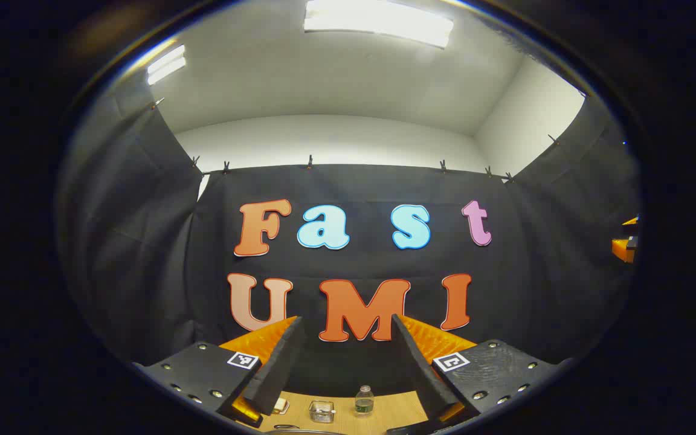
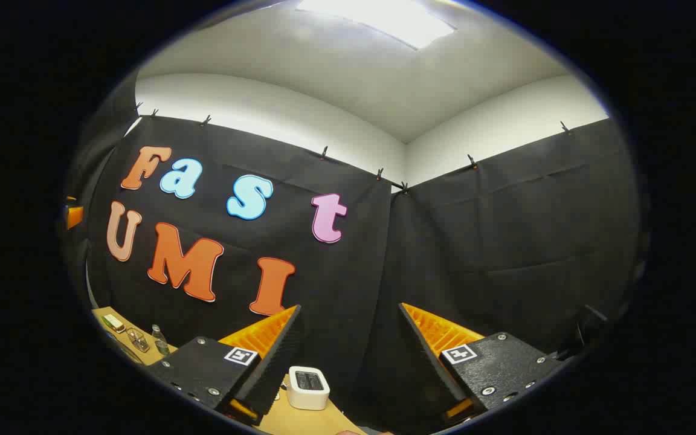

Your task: First push the handle of the pot to place it horizontally, then grasp the pot with both hands and set it on the induction cooktop.

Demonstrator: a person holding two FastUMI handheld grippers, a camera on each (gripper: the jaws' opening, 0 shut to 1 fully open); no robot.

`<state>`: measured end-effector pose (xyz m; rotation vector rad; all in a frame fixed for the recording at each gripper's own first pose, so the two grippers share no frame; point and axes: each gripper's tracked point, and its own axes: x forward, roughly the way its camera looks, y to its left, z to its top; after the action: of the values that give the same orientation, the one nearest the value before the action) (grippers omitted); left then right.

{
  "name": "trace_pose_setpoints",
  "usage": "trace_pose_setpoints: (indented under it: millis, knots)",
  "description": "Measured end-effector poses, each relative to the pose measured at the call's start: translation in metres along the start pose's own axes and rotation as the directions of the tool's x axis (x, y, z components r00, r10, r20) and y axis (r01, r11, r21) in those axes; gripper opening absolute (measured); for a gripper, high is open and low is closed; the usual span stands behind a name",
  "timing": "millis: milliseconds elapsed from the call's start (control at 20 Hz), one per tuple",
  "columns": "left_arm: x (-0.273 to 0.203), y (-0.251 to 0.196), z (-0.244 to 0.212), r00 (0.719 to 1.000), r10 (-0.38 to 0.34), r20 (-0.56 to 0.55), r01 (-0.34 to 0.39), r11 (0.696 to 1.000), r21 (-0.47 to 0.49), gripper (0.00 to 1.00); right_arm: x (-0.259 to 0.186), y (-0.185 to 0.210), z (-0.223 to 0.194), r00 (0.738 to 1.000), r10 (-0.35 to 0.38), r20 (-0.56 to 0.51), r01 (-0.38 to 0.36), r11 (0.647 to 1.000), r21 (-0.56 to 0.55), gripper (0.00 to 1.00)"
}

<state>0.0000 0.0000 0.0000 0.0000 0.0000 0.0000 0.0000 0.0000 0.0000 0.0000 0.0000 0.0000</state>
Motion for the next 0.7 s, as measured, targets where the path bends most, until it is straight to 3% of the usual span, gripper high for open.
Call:
trace_pose_setpoints:
  millis: [700]
  knots:
    - [0.0049,-0.0058,-0.0017,1.000,-0.018,0.001,0.018,1.000,-0.013,0.87,-0.0011,-0.0097,-0.0088,1.000,-0.021,-0.021,0.021,1.000,-0.012,0.95]
